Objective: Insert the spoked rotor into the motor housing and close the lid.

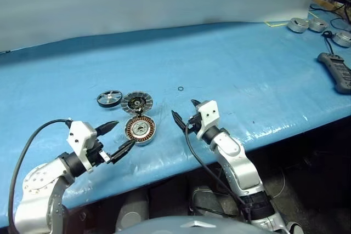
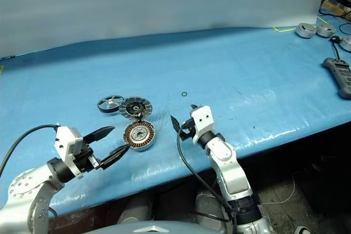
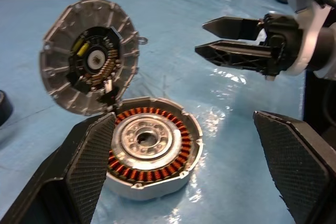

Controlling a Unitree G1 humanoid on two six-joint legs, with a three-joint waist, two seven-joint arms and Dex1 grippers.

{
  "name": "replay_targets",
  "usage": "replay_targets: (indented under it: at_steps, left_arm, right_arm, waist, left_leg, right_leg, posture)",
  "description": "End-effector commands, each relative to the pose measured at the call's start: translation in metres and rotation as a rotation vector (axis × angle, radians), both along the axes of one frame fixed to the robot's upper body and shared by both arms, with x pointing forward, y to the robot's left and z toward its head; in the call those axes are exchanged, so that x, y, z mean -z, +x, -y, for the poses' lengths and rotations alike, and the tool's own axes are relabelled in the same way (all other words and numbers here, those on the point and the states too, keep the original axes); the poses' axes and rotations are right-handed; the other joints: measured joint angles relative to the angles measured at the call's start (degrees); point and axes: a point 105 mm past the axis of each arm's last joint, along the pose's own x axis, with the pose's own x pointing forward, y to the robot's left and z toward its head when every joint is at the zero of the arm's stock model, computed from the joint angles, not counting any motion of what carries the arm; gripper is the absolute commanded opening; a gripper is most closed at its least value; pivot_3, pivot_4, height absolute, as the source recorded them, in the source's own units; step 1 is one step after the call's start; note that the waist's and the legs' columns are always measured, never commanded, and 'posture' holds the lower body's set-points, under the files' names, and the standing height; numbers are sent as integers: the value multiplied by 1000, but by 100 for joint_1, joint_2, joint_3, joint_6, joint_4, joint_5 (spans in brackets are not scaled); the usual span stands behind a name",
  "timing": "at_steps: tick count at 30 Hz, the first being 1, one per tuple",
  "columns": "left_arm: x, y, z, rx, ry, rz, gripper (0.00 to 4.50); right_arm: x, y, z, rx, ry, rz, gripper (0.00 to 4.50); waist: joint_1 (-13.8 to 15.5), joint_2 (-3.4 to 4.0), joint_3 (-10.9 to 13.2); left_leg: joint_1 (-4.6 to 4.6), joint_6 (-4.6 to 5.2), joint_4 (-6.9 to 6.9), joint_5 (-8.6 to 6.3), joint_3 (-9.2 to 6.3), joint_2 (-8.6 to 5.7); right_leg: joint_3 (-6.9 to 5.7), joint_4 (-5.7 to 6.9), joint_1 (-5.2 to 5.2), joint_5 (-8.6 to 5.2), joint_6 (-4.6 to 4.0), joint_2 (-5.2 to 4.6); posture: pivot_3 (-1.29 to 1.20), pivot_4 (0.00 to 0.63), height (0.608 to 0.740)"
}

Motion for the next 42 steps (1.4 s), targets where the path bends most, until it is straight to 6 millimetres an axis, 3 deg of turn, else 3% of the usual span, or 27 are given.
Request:
replay_targets:
  at_steps: [1,9,19,24,37,42]
  left_arm:
    - [3,7,3,-7,-30,78,4478]
    - [30,16,3,-128,-92,134,4478]
    - [34,16,-4,-249,-133,183,4478]
    - [39,0,9,-101,-61,141,4478]
    - [46,-18,24,10,-92,156,4478]
    - [50,-18,27,-3,-78,170,4500]
  right_arm:
    - [-7,14,1,12,-51,13,4500]
    - [2,60,13,130,-153,-42,4500]
    - [6,93,5,180,-142,-77,4500]
    - [12,101,-10,132,-151,-101,4500]
    - [30,108,-25,66,-163,-176,4500]
    - [40,106,-23,72,-214,-194,3210]
  waist:
    - [-3,-1,-1]
    - [-15,-1,-1]
    - [-85,0,0]
    - [-164,3,1]
    - [-215,9,2]
    - [-238,16,-1]
  left_leg:
    - [-3,0,-1,0,1,-1]
    - [-4,0,-11,0,12,-1]
    - [-3,1,-11,0,16,0]
    - [-3,2,-15,-1,18,0]
    - [1,2,-21,-1,22,4]
    - [7,2,-21,-1,23,4]
  right_leg:
    - [0,-2,-2,1,0,0]
    - [9,-6,-9,7,-1,1]
    - [14,-4,-9,10,4,5]
    - [16,-6,-10,10,3,5]
    - [18,-4,-14,9,1,8]
    - [21,-2,-10,9,1,9]
  posture:
    - [0,150,740]
    - [0,150,740]
    - [0,150,740]
    - [0,150,740]
    - [0,150,740]
    - [0,150,740]
